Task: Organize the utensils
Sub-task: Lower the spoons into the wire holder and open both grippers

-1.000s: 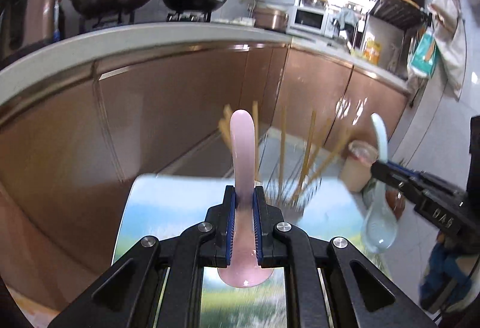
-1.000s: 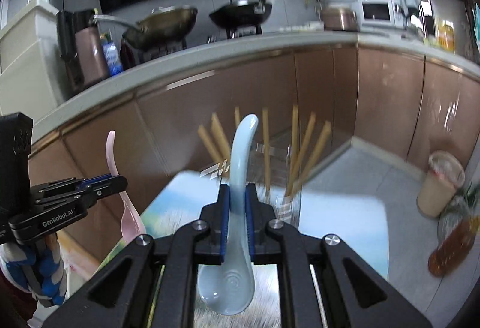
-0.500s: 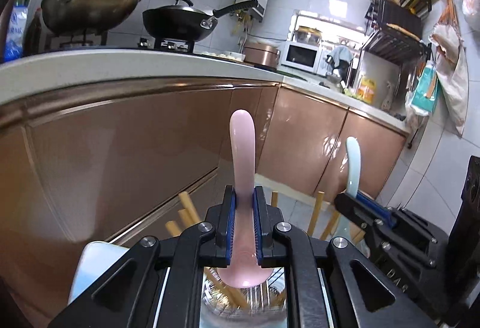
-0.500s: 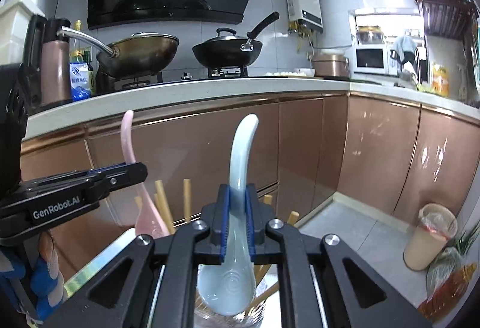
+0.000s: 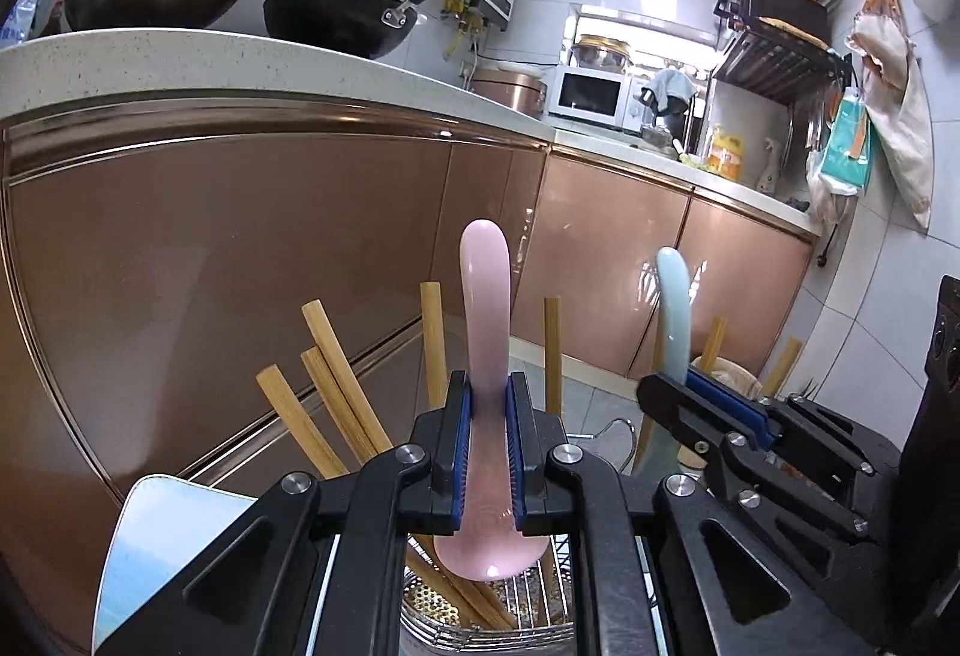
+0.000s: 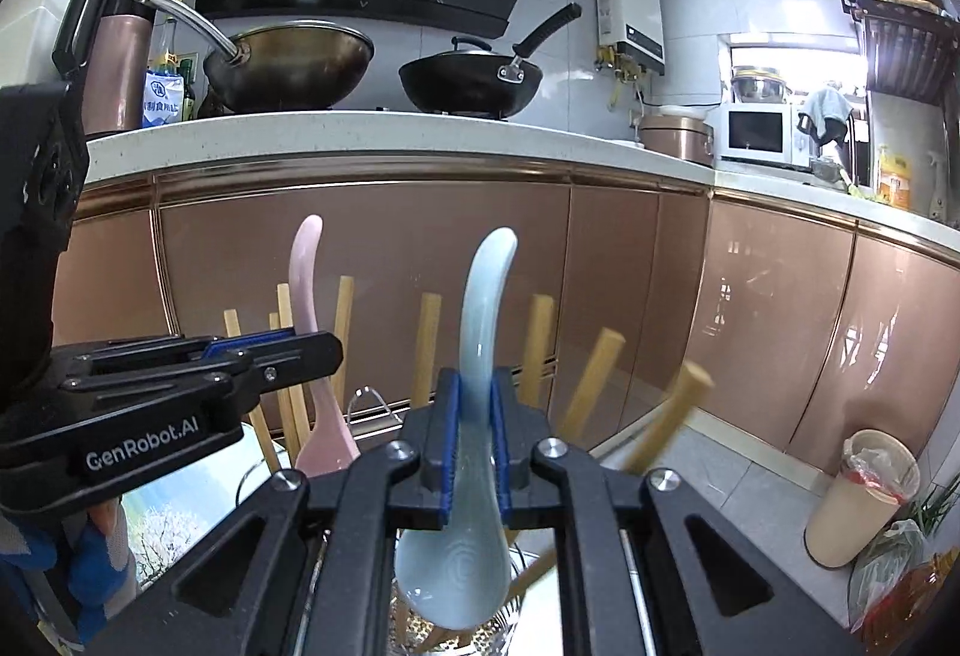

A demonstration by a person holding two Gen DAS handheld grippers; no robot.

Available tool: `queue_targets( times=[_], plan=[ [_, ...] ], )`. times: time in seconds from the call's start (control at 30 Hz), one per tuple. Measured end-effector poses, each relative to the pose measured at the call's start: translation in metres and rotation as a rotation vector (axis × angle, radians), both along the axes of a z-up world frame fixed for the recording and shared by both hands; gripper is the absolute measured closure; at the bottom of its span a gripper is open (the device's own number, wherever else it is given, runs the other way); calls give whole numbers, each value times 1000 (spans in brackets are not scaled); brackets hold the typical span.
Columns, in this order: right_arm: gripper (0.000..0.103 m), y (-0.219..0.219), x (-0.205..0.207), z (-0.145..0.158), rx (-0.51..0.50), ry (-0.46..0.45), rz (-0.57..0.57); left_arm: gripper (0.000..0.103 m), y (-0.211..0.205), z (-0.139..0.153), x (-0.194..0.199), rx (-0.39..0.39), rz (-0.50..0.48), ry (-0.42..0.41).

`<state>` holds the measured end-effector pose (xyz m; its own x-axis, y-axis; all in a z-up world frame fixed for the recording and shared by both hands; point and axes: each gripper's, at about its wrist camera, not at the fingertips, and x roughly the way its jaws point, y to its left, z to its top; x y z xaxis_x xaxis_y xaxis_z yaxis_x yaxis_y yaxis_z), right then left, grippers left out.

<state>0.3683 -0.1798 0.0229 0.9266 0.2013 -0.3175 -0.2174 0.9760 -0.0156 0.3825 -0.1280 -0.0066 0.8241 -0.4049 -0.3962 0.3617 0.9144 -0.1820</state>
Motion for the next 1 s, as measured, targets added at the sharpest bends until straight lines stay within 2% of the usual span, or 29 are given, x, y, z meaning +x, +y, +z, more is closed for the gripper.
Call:
queue_targets(
  times=[0.37, 0.7, 1.0],
  plan=[
    [91, -3, -6, -5, 0, 25, 6, 92, 6, -3, 0, -27, -2, 43],
    [90, -11, -13, -3, 10, 35, -14, 92, 11, 0, -6, -39, 0, 47],
    [85, -7, -21, 3, -2, 37, -11, 86, 15, 7, -15, -43, -7, 38]
  ],
)
